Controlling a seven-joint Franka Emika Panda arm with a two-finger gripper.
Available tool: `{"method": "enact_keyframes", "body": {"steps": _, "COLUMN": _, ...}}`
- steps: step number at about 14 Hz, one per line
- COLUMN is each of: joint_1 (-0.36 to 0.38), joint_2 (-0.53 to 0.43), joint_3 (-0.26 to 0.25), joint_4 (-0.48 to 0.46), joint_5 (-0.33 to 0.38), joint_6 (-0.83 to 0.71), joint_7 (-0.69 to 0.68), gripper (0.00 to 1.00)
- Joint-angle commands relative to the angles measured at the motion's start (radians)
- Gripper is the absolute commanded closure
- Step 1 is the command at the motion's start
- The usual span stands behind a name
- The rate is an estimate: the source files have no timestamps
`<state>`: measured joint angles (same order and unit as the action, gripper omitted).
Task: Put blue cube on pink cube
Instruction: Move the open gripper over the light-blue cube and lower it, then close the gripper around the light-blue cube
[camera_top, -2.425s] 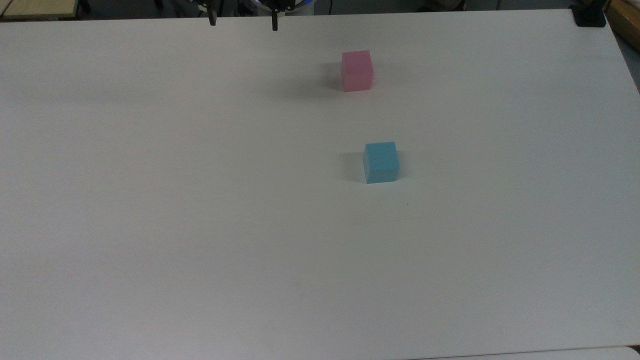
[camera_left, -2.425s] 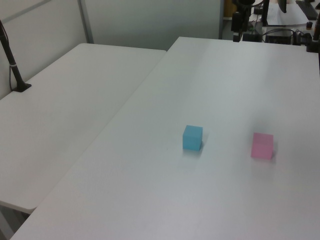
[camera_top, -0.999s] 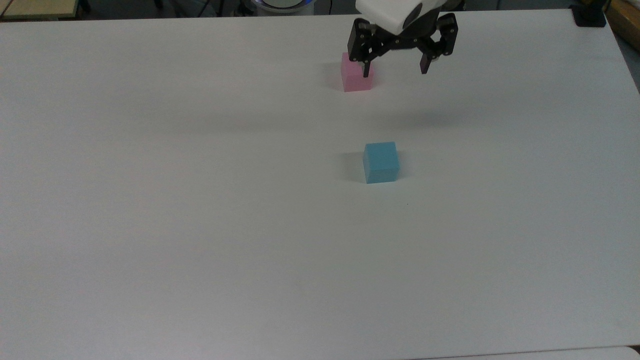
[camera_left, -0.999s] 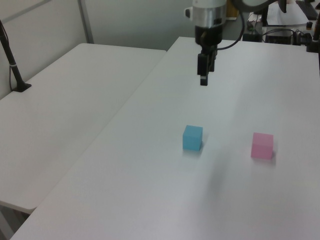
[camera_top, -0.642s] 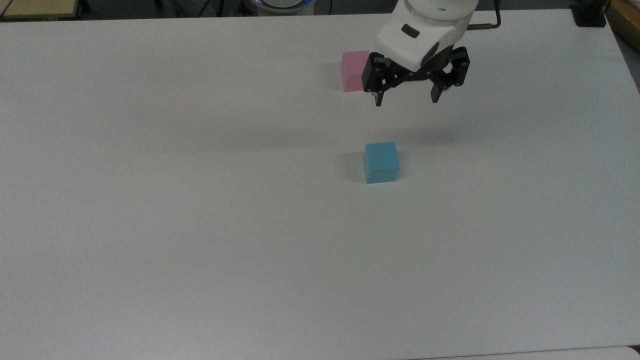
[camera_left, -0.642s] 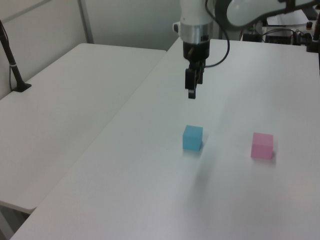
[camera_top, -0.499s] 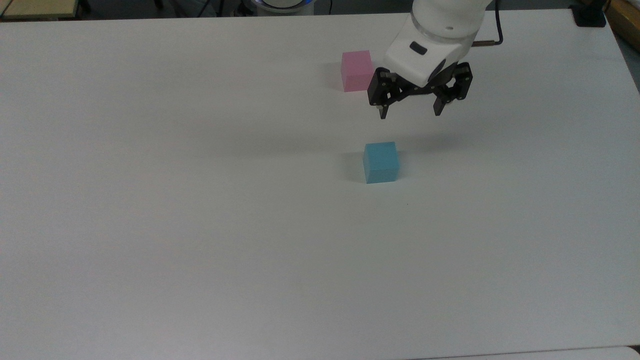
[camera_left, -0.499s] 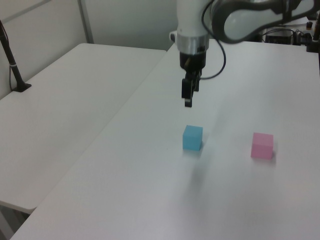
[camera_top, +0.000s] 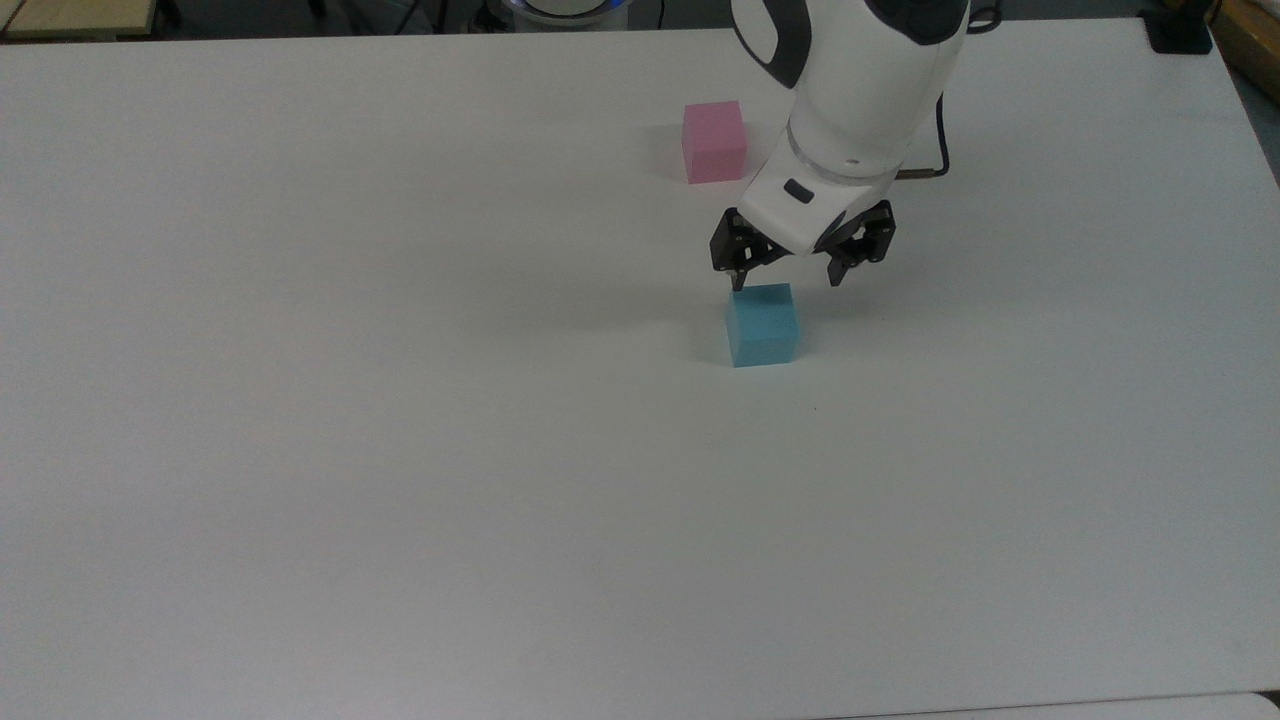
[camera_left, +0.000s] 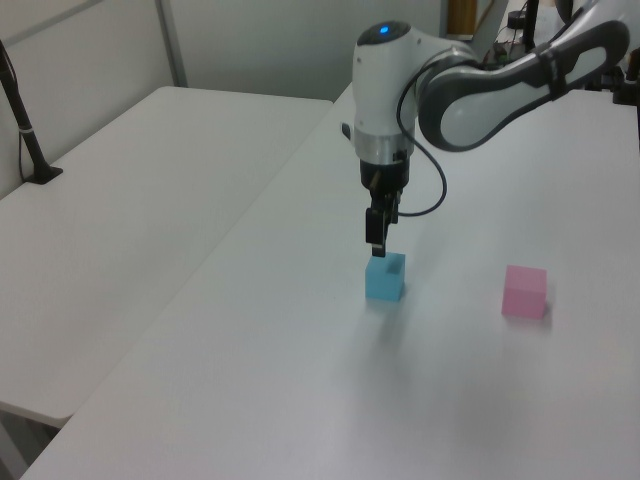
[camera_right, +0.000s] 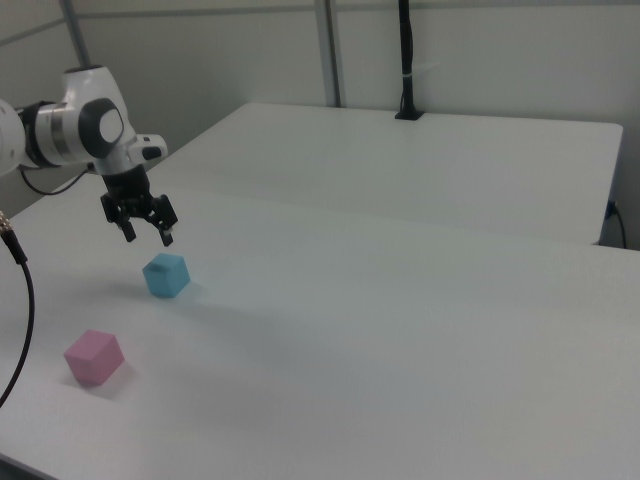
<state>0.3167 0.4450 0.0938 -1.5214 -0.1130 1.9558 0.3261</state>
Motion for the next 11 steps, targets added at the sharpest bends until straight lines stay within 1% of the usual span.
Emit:
{"method": "enact_keyframes", "body": {"steps": 1, "joint_1": -0.004, "joint_2": -0.002, "joint_3": -0.011, "joint_4": -0.063, "joint_5": -0.014, "joint_6": 0.073, "joint_7": 0.018, "gripper": 0.0}}
{"method": "enact_keyframes", "body": {"steps": 3, "joint_1": -0.004, "joint_2": 0.0, "joint_3": -0.011, "joint_4": -0.083, "joint_5": -0.014, "joint_6": 0.097, "joint_7": 0.019, "gripper": 0.0}}
{"method": "enact_keyframes", "body": {"steps": 6, "joint_1": -0.005, "joint_2": 0.015, "joint_3": -0.011, "joint_4": -0.088, "joint_5": -0.014, "joint_6": 0.1, "joint_7": 0.018, "gripper": 0.0}}
{"method": "enact_keyframes", "body": {"steps": 9, "joint_1": -0.01, "joint_2": 0.017, "joint_3": -0.011, "joint_4": -0.137, "joint_5": -0.014, "joint_6": 0.161, "joint_7": 0.013, "gripper": 0.0}}
{"method": "enact_keyframes", "body": {"steps": 11, "joint_1": -0.011, "joint_2": 0.018, "joint_3": -0.011, "joint_4": -0.141, "joint_5": -0.017, "joint_6": 0.164, "joint_7": 0.005, "gripper": 0.0}}
